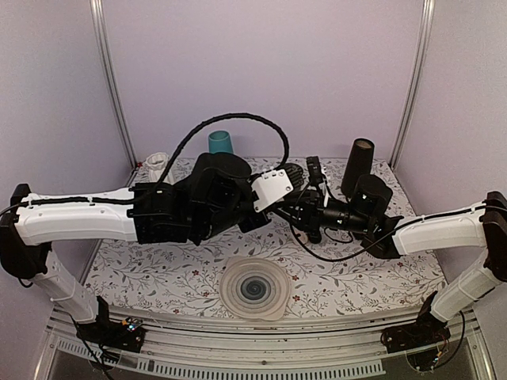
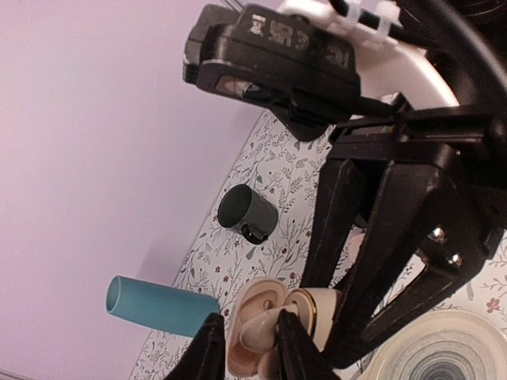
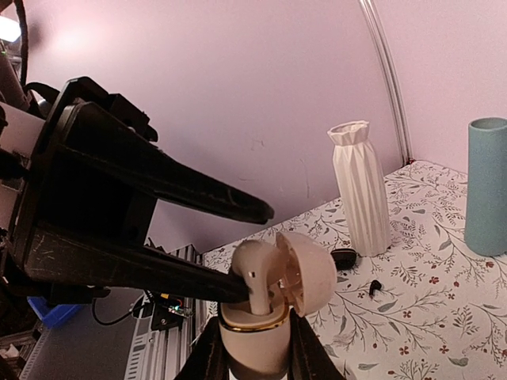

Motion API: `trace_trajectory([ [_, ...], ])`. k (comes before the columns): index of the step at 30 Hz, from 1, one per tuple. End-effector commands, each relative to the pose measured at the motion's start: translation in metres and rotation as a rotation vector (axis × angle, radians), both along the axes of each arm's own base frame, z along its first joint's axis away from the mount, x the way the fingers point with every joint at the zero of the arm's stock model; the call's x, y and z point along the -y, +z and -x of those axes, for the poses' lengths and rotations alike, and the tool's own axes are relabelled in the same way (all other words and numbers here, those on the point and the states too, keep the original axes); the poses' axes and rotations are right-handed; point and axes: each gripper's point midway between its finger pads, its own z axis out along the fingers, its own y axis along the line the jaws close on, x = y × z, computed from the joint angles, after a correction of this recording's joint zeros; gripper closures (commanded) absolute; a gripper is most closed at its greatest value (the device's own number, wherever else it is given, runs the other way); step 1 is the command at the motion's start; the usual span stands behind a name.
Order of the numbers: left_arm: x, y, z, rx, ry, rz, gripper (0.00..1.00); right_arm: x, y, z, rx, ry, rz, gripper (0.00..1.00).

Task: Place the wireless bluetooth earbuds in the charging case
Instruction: Insert the right earbud into the right side groove of the charging case.

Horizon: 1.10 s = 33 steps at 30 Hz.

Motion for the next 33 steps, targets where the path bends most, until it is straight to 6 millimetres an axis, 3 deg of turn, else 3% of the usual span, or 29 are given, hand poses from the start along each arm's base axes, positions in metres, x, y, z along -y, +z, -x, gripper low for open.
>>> trace_trajectory([
  [1,0.004,-0.007,0.008,-0.034,-0.04,-0.017,0.74,0.009,0.043,0.0,0.106,-0.049,-0.123,0.97],
  [21,0.0,0.005,0.008,-0.039,-0.041,0.027,0.74,0.014,0.048,-0.007,0.11,-0.1,-0.176,0.97],
  [33,-0.012,0.04,0.004,-0.098,-0.027,0.21,0.72,0.023,0.053,-0.013,0.15,-0.163,-0.234,0.97],
])
